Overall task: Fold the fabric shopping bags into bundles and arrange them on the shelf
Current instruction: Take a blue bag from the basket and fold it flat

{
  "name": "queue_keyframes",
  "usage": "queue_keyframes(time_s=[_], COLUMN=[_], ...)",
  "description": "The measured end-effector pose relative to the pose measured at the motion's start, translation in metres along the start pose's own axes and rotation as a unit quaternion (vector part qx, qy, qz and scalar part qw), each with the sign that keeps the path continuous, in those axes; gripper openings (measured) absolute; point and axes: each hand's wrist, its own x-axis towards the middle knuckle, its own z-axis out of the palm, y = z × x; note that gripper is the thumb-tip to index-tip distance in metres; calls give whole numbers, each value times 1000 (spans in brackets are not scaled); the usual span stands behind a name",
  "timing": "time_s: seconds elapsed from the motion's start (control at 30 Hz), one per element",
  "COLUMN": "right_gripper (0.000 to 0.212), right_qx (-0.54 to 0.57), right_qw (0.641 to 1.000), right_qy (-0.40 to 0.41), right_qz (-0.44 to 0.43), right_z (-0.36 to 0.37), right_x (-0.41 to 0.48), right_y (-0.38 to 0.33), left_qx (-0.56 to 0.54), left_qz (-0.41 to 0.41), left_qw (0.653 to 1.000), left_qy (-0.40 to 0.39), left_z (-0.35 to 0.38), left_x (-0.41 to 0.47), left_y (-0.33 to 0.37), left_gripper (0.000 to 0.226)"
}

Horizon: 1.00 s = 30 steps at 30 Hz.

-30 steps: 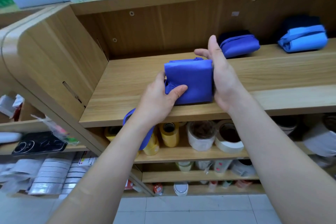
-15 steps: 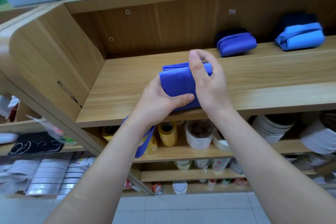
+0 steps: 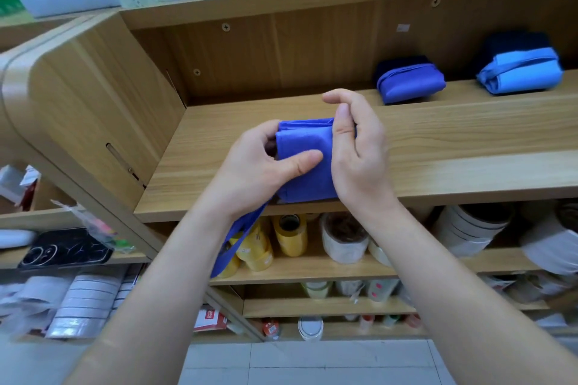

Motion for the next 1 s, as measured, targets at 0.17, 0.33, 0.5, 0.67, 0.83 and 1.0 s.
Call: queue_keyframes(time_s=[0.17,0.33,0.5,0.67,0.83,1.0], right_gripper=[58,59,46,34,36,36], right_qx=[-133,-406,-430,-419,-342,-329], right_qw=[948,824,797,774,822,826], right_qy=[-287,-362,-350,-345,-399,-403], right_qz=[17,-161,-240,-325,-220,-217], right_z=[-30,-44,-38,-50,-68,-72], right_x=[20,32,34,46,54,54], right_y=[-18,-37,-34,-21,-11,-10], left_qx=[101,217,259,328,473,545], left_qz=[44,90,112,138,178,204], left_qw=[993,971,959,934,862,813], left_qy=[50,38,-6,-8,-29,-20], left_z=[-7,-1,0,-25,-47,-56], left_x=[2,7,2,-18,-54,-62], left_y=[-9,-11,-8,-7,-21,-50], left_gripper=[20,29,37,79,62,29])
